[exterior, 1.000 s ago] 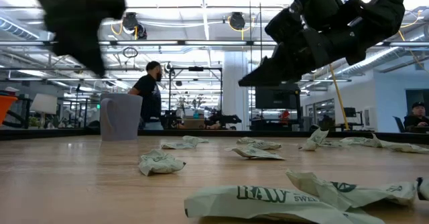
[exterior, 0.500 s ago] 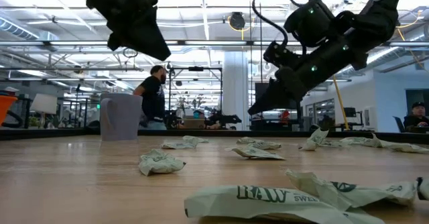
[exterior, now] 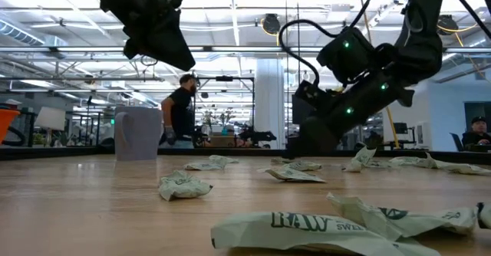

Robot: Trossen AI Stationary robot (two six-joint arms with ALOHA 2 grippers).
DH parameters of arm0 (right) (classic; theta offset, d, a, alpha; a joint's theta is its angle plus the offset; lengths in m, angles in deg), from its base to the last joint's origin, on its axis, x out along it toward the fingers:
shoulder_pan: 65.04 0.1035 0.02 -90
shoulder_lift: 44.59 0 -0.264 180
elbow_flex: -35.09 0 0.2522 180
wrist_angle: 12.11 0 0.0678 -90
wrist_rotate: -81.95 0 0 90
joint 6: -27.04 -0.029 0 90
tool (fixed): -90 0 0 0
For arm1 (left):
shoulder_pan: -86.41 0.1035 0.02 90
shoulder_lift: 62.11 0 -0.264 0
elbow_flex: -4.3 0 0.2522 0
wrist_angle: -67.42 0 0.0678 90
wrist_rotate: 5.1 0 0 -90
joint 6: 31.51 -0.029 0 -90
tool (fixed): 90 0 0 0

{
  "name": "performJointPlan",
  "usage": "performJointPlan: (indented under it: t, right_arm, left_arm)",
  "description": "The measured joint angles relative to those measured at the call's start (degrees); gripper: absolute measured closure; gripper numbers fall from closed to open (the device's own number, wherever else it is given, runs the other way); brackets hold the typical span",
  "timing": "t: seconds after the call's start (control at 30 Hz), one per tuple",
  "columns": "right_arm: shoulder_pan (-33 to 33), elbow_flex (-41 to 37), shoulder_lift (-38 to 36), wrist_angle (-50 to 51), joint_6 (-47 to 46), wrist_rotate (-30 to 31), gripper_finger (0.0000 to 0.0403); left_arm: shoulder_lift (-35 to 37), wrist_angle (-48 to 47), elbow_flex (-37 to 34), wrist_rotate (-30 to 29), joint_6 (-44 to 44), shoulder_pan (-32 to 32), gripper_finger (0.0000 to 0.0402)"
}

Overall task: Pick and place Stevia / Truvia into bins
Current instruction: Put the stevia packet into the orange bin

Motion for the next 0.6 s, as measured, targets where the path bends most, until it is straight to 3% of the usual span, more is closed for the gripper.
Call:
performJointPlan:
  t: [0.17,0.33,0.6]
  right_arm:
    - [-2.0,0.0,0.9,-0.3,-4.5,-6.5,0.0271]
    - [-2.7,0.0,0.9,-0.2,-5.3,-8.6,0.0286]
    - [-2.6,0.0,1.0,-0.6,-3.3,-8.8,0.0393]
  left_arm:
    - [0.0,-0.1,0.0,0.1,0.0,-0.2,0.0316]
    - [0.0,-0.1,0.0,0.1,0.0,-0.2,0.0316]
    - [0.0,-0.1,0.0,0.1,0.0,-0.2,0.0316]
